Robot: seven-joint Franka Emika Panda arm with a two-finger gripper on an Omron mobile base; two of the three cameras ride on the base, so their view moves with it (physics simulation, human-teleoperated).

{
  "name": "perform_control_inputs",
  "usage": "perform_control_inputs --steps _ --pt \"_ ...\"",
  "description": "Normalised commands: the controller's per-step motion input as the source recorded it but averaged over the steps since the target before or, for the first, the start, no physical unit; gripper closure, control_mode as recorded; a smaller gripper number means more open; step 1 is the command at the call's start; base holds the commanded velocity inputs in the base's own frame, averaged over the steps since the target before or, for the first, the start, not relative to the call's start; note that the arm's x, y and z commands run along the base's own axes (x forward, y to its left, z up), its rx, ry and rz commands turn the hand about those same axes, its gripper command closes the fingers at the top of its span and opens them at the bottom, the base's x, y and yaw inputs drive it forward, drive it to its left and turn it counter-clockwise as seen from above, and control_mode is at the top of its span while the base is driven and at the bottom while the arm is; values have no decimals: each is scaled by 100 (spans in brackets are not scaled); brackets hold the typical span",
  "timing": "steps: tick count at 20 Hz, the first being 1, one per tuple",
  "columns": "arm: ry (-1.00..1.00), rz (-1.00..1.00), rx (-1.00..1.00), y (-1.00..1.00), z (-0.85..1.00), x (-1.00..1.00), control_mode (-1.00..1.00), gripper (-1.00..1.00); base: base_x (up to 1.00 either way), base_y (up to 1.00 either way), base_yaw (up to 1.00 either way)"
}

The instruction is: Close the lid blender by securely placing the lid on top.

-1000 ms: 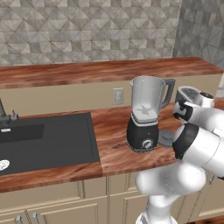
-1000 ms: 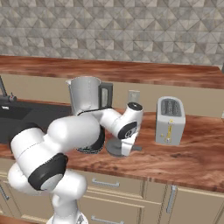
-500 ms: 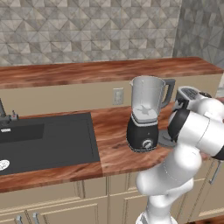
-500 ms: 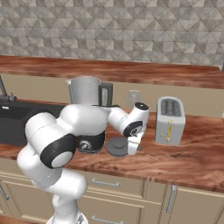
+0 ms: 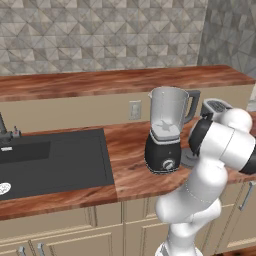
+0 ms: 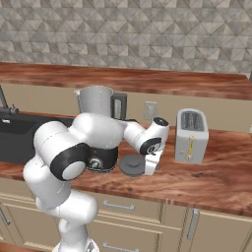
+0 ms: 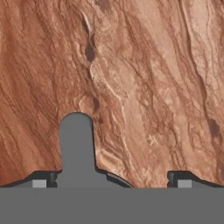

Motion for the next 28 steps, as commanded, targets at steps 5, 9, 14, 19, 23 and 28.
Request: perform_control_inputs --steps 5,9,14,19,23,28 --pt "0 0 0 0 -16 13 -100 -100 0 0 0" --pt "4 0 0 0 -9 30 -100 -100 0 0 0" --pt "3 0 0 -2 -14 24 -100 -100 0 0 0" --pt "0 0 0 -16 -18 11 -100 -100 0 0 0" --pt "0 0 0 -11 -21 6 -100 -100 0 0 0" --pt "4 0 0 1 -38 15 -100 100 0 0 0"
